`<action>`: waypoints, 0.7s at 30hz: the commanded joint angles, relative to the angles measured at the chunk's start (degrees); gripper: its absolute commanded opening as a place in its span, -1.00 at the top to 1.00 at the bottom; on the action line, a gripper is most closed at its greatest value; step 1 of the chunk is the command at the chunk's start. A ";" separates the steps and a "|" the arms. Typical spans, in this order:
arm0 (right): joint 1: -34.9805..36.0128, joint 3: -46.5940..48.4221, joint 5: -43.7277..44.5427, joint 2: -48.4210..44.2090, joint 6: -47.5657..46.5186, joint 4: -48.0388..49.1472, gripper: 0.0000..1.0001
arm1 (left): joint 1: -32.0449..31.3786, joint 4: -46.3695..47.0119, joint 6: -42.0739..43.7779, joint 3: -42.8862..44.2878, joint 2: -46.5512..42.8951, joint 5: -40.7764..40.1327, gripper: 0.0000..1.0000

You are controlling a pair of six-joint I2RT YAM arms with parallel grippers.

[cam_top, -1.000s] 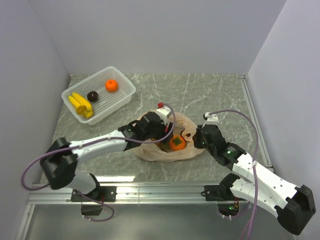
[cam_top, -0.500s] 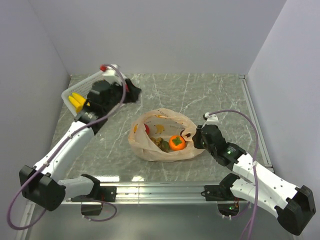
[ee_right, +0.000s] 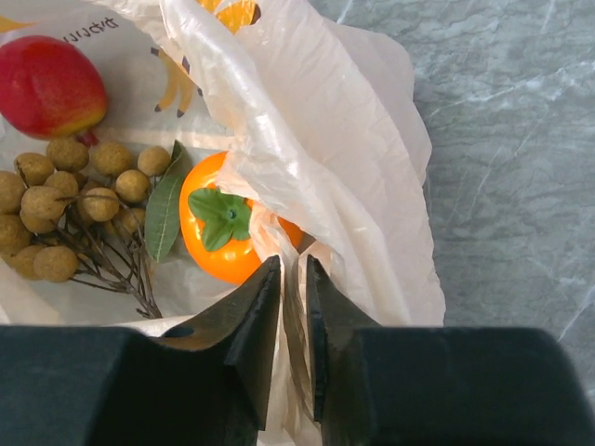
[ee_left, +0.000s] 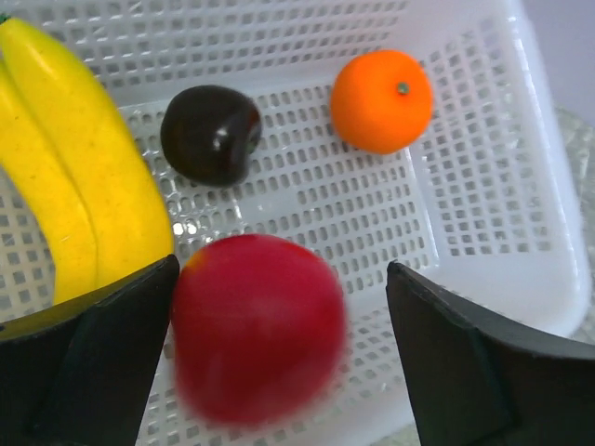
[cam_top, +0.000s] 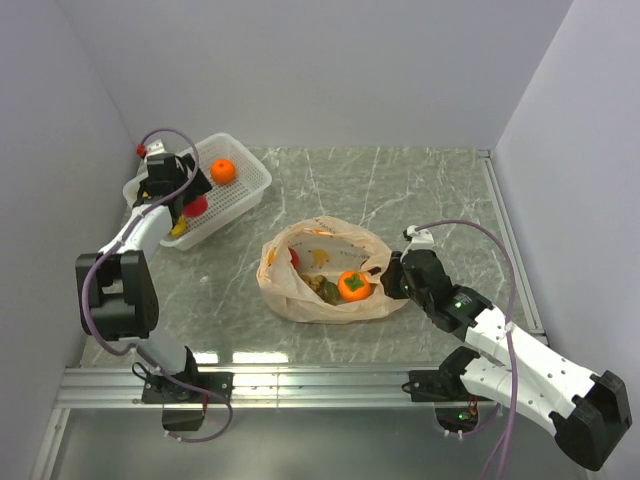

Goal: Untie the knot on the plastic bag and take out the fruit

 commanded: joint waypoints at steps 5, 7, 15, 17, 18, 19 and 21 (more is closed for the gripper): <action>0.50 0.93 -0.72 0.20 -0.83 2.50 0.14 | 0.18 3.35 0.28 0.47 -4.04 -1.45 -0.99; 0.50 0.66 -0.63 0.02 -0.65 2.59 0.14 | -0.17 2.83 0.20 0.12 -6.50 -0.49 -0.99; 0.59 -0.22 1.30 -0.95 -0.39 1.97 0.15 | -22.11 -4.37 5.47 3.28 -18.97 -3.39 -0.86; 0.59 -0.56 1.66 -0.95 0.05 1.53 0.16 | -30.81 -5.17 5.12 3.19 -20.74 -1.03 -0.80; 0.59 -0.83 1.75 -1.12 0.57 1.44 0.16 | -33.80 -5.09 3.99 2.76 -22.32 -0.92 -0.77; 0.59 -1.09 1.75 -1.30 0.84 1.44 0.17 | -39.23 -5.09 3.54 2.23 -22.77 -0.31 -0.75; 0.50 -2.15 1.40 -1.65 1.63 1.53 0.17 | -47.05 -5.26 2.22 1.35 -22.42 0.22 -0.72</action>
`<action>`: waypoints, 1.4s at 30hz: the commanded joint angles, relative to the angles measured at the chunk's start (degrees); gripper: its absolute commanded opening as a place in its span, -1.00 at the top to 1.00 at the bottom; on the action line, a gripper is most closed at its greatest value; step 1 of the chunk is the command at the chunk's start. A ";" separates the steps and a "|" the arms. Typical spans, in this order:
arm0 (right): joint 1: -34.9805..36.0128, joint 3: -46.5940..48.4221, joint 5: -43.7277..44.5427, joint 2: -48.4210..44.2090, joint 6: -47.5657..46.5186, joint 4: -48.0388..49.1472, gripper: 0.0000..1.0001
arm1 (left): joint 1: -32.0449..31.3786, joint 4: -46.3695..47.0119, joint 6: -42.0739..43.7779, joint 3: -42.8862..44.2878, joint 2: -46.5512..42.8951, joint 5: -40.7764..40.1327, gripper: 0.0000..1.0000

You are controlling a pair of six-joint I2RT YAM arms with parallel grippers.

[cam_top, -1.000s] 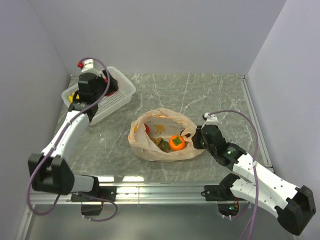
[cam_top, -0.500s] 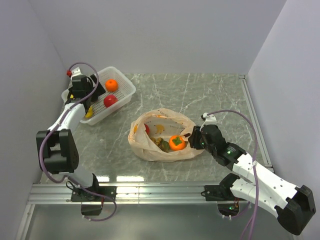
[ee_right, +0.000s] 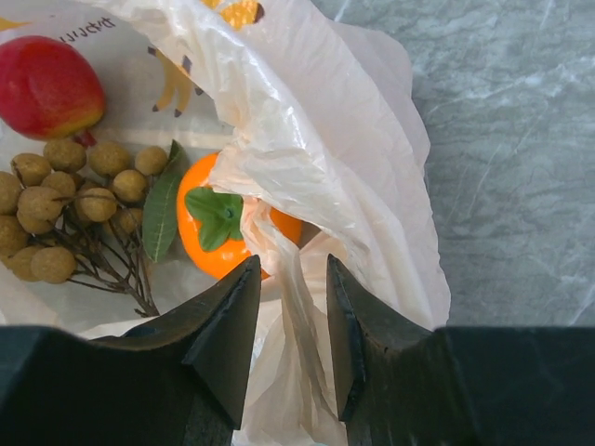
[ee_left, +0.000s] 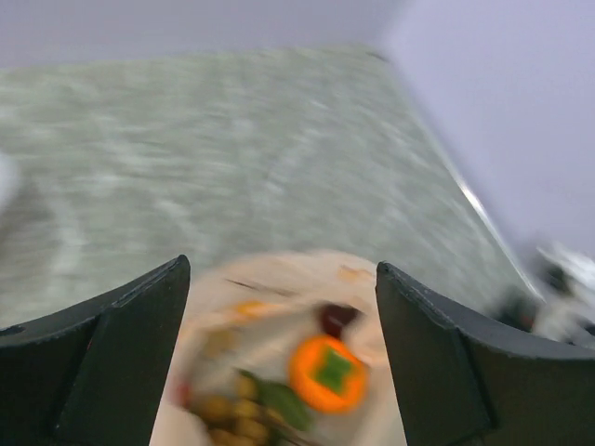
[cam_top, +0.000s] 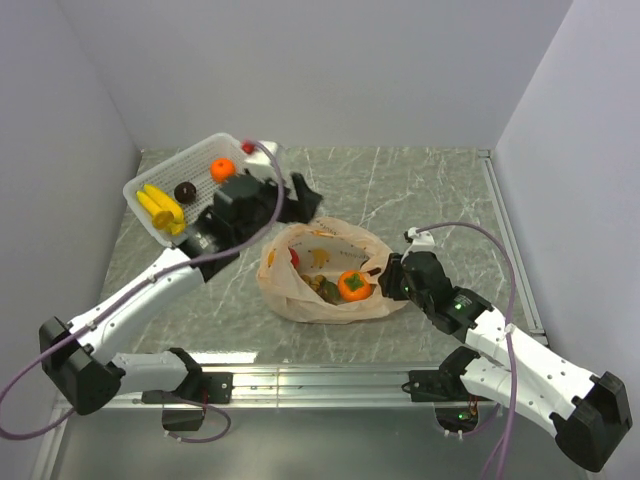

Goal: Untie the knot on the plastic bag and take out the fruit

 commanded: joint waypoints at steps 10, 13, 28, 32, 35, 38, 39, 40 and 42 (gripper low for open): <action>0.50 -3.87 -0.03 -2.05 2.60 1.97 0.17 | -26.72 -12.26 -6.80 -4.50 13.26 -10.29 -0.60; 0.50 -3.78 0.06 -2.14 2.34 1.53 0.17 | -29.08 -14.10 -14.62 -9.86 12.48 -12.24 -0.43; 0.76 -3.52 -1.26 -0.46 2.16 3.64 0.17 | -36.13 -15.87 -33.80 -24.22 -0.79 -21.63 -0.68; 1.03 -2.90 -1.17 -0.99 1.73 3.47 0.17 | -36.04 -17.10 -38.00 -21.48 -3.17 -28.93 -0.84; 1.47 -2.64 -1.18 -1.17 1.64 3.47 0.17 | -35.43 -20.43 -43.18 -20.34 -1.78 -34.73 -0.87; 1.82 -2.72 -1.35 -1.17 1.81 3.56 0.17 | -33.76 -19.92 -44.17 -20.77 0.77 -35.71 -0.81; 2.08 -2.73 -1.35 -1.08 1.90 3.64 0.17 | -33.23 -19.39 -44.35 -20.86 1.39 -35.71 -0.80; 2.26 -2.73 -1.35 -1.08 1.90 3.82 0.17 | -32.97 -19.12 -44.52 -21.21 2.18 -35.71 -0.79; 2.61 -2.73 -1.26 -0.99 2.07 3.99 0.17 | -31.91 -19.65 -45.84 -21.39 4.38 -35.80 -0.79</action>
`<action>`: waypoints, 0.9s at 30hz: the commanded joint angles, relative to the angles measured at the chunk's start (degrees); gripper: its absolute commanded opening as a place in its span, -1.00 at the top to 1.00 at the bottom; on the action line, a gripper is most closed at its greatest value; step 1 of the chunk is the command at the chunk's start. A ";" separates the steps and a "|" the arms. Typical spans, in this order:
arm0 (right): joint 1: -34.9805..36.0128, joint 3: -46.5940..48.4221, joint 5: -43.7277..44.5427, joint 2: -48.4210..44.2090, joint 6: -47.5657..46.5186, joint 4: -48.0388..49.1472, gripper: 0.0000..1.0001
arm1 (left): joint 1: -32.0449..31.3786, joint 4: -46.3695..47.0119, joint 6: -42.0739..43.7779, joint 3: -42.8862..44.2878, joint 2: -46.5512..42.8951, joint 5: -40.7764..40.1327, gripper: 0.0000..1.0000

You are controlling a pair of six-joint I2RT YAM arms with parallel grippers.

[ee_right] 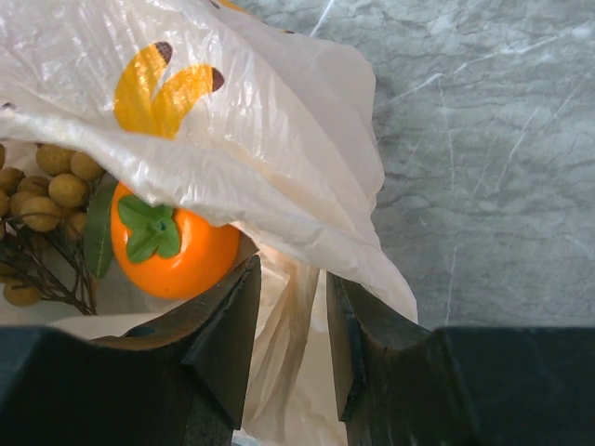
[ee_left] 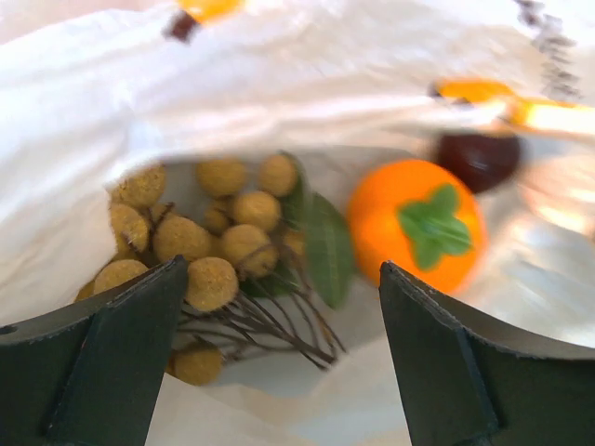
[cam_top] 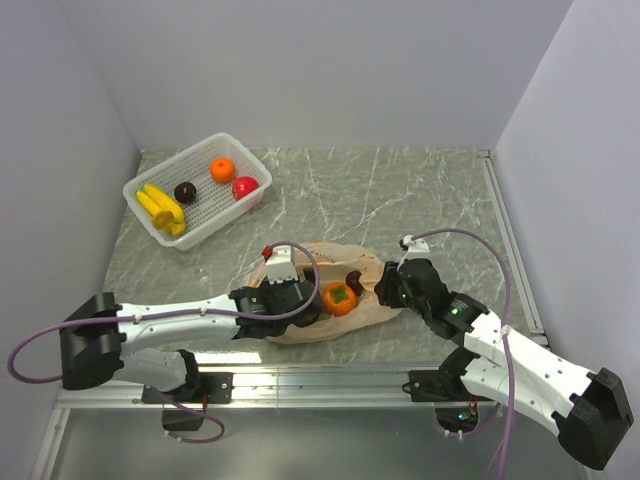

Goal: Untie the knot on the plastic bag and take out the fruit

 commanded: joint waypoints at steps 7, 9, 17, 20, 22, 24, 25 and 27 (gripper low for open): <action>1.52 0.22 0.07 -0.54 0.94 3.34 0.17 | 4.63 -1.42 -3.95 -2.43 5.91 -2.23 -0.79; 1.70 0.13 0.07 -0.27 1.12 3.34 0.17 | 5.68 -0.20 -3.68 -3.22 6.00 -1.70 -0.80; 2.31 0.04 -0.02 0.61 1.20 4.22 0.17 | 8.06 7.27 1.23 -4.45 11.34 6.73 -0.70; 2.66 -0.22 0.07 0.70 1.29 4.49 0.17 | 8.06 9.47 3.16 -3.49 13.90 9.02 -0.45; 2.75 -0.22 0.07 0.96 1.38 4.66 0.17 | 8.06 11.05 5.18 -2.08 14.52 9.47 -0.23; 2.75 -0.04 0.16 1.22 1.38 4.58 0.17 | 8.06 11.41 6.59 0.19 15.31 9.64 0.15; 2.93 0.13 0.24 1.31 1.38 4.14 0.17 | 8.06 11.50 8.34 1.08 15.66 9.64 0.29; 2.93 0.31 1.21 1.05 1.29 3.70 0.17 | 7.97 12.63 10.54 3.36 15.23 9.99 0.68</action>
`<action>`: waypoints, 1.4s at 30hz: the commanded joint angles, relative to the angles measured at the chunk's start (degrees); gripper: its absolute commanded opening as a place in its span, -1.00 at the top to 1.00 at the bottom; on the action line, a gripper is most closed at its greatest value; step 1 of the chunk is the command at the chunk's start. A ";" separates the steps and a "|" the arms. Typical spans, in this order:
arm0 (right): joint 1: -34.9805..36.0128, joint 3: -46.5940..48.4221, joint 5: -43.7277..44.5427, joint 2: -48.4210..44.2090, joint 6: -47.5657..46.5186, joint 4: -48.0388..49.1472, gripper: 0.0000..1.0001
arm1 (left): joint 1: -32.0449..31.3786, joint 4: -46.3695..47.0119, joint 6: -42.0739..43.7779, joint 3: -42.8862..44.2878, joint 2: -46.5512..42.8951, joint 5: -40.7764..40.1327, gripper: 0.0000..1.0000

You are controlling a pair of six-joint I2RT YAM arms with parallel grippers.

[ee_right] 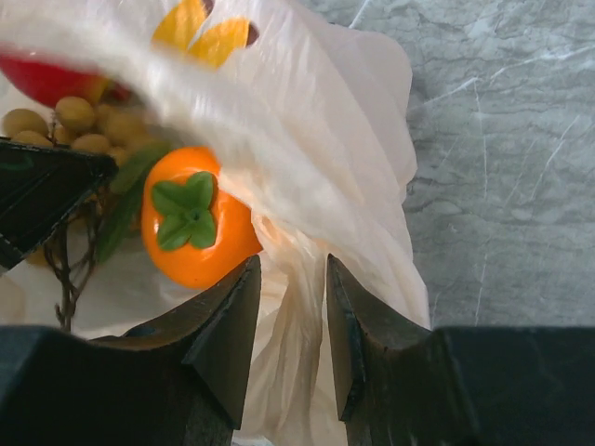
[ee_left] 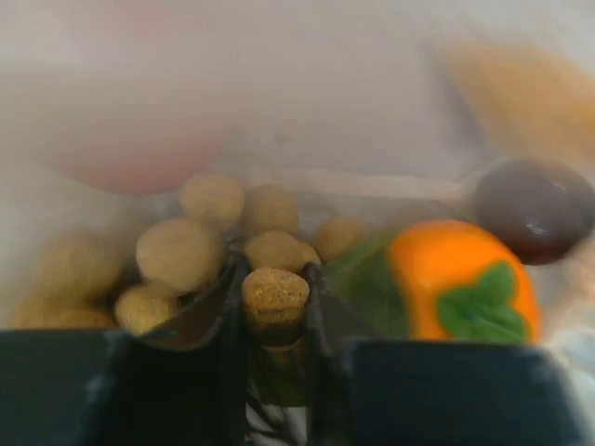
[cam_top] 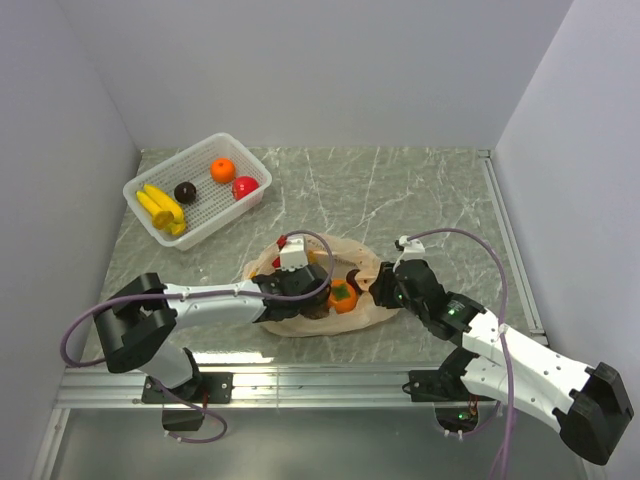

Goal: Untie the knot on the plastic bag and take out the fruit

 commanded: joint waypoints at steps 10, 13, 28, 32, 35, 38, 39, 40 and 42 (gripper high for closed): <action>0.50 1.67 7.38 -1.65 0.70 -2.38 0.44 | -3.69 9.13 24.73 6.19 -9.53 12.60 0.99; 0.59 1.93 8.18 -1.47 0.71 -2.64 0.52 | -3.70 13.70 30.10 3.82 -14.45 17.08 0.99; 0.68 1.23 7.65 0.72 1.41 -2.38 0.61 | 4.12 26.19 38.21 3.02 -28.27 33.79 0.99; 0.76 1.32 7.21 0.81 1.41 -2.64 0.63 | 7.02 28.39 38.91 7.14 -27.04 30.55 0.99; 0.94 1.14 7.12 -0.50 1.15 -2.91 0.63 | 10.08 30.06 40.05 9.87 -25.73 24.31 0.99; 1.03 0.88 7.12 -1.47 1.32 -3.43 0.63 | 15.96 31.11 39.70 13.29 -24.67 20.96 0.99; 1.03 0.79 7.12 -1.56 1.32 -3.78 0.63 | 17.64 31.03 39.96 14.26 -24.32 20.44 0.99; 1.03 0.79 7.12 -1.82 1.41 -4.05 0.64 | 19.14 30.59 40.31 15.32 -23.62 17.91 0.99; 1.21 0.70 6.95 -2.35 1.41 -4.31 0.64 | 24.41 29.45 41.89 18.57 -21.61 16.92 0.99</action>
